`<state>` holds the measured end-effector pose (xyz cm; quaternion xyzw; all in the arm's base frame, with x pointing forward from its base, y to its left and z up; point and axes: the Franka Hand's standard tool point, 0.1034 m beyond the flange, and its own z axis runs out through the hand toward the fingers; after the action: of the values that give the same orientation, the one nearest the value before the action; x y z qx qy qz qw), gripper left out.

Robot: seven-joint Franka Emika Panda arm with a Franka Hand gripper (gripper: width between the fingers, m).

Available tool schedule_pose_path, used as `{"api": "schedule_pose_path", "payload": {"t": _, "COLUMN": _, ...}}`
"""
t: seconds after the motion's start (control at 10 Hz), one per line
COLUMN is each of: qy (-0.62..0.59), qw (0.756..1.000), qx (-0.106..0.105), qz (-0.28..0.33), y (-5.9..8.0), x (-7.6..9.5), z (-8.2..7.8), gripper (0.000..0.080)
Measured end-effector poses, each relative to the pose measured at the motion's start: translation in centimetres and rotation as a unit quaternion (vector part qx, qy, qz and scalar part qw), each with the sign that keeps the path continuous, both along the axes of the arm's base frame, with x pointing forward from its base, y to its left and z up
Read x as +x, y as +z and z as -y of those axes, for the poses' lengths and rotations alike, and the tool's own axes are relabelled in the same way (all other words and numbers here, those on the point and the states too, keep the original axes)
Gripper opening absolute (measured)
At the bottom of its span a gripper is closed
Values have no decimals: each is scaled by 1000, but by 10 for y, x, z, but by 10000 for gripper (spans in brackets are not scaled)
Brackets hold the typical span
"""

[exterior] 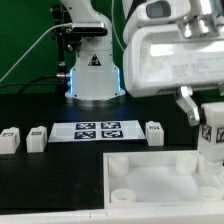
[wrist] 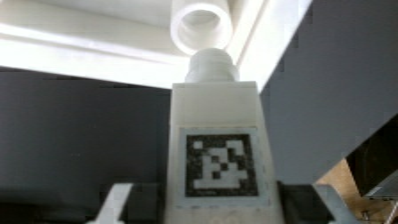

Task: Assemble one leg

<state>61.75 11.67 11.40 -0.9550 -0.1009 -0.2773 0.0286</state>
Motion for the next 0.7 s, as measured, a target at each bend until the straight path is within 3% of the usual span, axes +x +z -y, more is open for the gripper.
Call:
{"api": "schedule_pose_path", "payload": {"t": 0.3, "qy": -1, "qw": 1000, "qx": -5, "qz": -2, "y": -19, "x": -1, "z": 8, "gripper": 293}}
{"api": "schedule_pose_path", "payload": {"t": 0.7, "qy": 3, "qw": 1000, "qx": -4, "qz": 0, "y": -22, "x": -2, "z": 3, "gripper": 293}}
